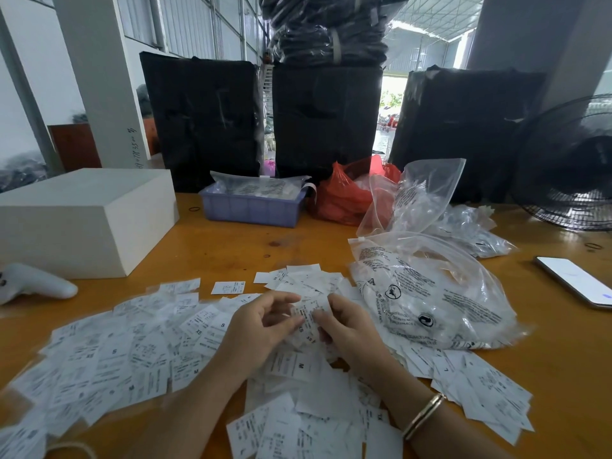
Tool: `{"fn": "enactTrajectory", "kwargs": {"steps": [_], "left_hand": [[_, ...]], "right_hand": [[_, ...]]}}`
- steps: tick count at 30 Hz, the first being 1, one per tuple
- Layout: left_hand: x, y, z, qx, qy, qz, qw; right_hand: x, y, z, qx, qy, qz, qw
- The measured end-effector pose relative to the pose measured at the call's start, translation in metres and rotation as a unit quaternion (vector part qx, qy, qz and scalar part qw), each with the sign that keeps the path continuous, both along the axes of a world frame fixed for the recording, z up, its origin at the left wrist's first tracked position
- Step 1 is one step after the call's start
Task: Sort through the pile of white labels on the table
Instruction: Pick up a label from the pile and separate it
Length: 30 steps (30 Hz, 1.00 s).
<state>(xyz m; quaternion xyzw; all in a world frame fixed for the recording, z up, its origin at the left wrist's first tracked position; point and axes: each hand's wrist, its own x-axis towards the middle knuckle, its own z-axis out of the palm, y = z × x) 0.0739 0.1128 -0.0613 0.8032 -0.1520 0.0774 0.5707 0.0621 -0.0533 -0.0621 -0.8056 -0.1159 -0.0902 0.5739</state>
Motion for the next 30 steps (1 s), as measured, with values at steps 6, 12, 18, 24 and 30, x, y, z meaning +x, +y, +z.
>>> {"fn": "enactTrajectory", "kwargs": {"steps": [6,12,18,24,30], "left_hand": [[-0.0002,0.0017,0.0002,0.039,-0.014,0.004,0.999],[-0.0026,-0.0004,0.0019,-0.001,-0.001,-0.035,0.999],[-0.0034,0.0021,0.0021,-0.047,0.032,-0.072,0.996],[-0.0025,-0.0009,-0.0006,-0.019,0.01,-0.056,0.998],[-0.0002,0.0012,-0.0013,-0.094,0.039,-0.067,0.993]], "right_hand": [[-0.0024,0.0015,0.0008,-0.045,-0.037,-0.001,0.998],[-0.0031,0.0031,-0.0012,-0.09,-0.079,-0.03,0.992],[-0.0007,0.001,-0.0025,-0.07,-0.087,-0.026,0.993],[-0.0038,0.0027,-0.0055,-0.168,-0.117,-0.011,0.979],[-0.001,0.0011,-0.0031,-0.063,-0.06,-0.035,0.996]]}}
